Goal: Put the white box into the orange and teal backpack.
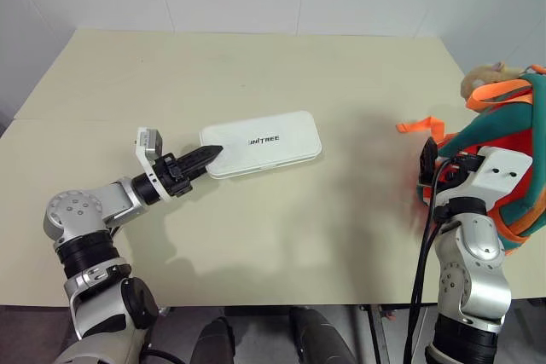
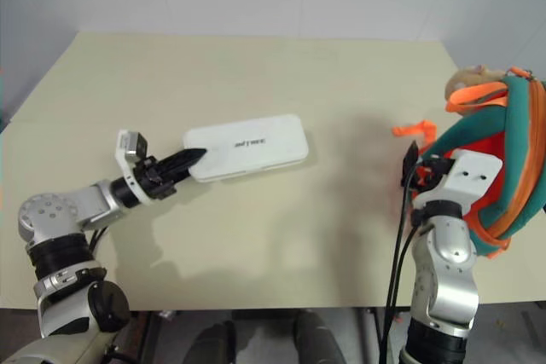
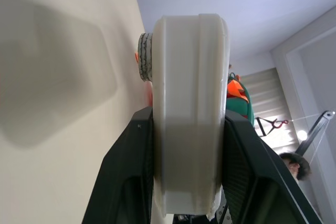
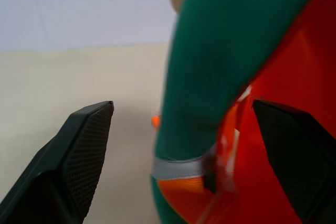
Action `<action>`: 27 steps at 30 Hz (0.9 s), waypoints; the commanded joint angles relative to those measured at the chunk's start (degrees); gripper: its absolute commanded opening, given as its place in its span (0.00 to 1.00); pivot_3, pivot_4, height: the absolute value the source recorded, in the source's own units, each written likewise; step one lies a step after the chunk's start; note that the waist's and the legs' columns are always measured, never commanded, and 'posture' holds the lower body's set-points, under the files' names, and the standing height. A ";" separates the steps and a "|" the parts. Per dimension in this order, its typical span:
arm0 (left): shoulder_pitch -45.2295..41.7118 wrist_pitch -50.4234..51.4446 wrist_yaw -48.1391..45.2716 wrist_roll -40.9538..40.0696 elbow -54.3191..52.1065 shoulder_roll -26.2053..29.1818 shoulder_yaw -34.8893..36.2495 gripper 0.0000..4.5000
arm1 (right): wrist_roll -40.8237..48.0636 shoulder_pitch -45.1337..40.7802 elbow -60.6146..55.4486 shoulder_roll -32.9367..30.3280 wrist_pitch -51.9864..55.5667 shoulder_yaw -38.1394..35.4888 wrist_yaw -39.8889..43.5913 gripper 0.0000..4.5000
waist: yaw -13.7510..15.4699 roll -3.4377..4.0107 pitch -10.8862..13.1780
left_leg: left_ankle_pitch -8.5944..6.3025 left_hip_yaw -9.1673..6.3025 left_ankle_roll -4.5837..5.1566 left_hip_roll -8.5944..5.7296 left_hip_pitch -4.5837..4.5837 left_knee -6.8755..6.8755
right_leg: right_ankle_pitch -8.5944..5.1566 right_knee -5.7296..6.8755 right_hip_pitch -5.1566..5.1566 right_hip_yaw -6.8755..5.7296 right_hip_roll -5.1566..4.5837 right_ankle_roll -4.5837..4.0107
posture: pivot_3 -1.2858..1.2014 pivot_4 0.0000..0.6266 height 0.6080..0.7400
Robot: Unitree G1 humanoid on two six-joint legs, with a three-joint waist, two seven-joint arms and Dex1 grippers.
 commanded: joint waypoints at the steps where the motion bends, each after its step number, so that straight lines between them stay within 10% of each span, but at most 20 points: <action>1: 0.50 0.65 0.98 -3.53 -3.38 0.26 2.28 0.29 | -1.78 1.74 -3.66 -0.38 -2.41 -0.04 -1.85 1.00 | 0.00 0.00 0.00 | 0.00 0.00 0.00 0.00 0.00 0.00 | 0.00 0.00 0.00 0.00 0.00 0.00 | 0.52 0.24 1.00; 17: -0.56 -0.37 3.24 -5.02 -2.32 -0.30 1.10 0.29 | -7.46 -15.25 18.80 -2.82 -10.90 0.47 -11.93 1.00 | -0.18 0.01 -0.01 | 0.09 0.00 -0.03 -0.01 0.01 0.04 | 0.07 0.02 0.01 0.00 -0.01 0.02 | 0.52 0.24 1.00; 27: -0.33 -0.68 3.47 -5.73 -2.08 0.85 1.01 0.29 | -7.14 -17.97 21.23 -3.56 -10.11 0.83 -13.95 0.33 | -0.28 0.02 0.00 | 0.09 0.00 -0.03 0.00 0.02 0.01 | 0.06 0.05 0.00 -0.01 0.00 0.02 | 0.52 0.24 1.00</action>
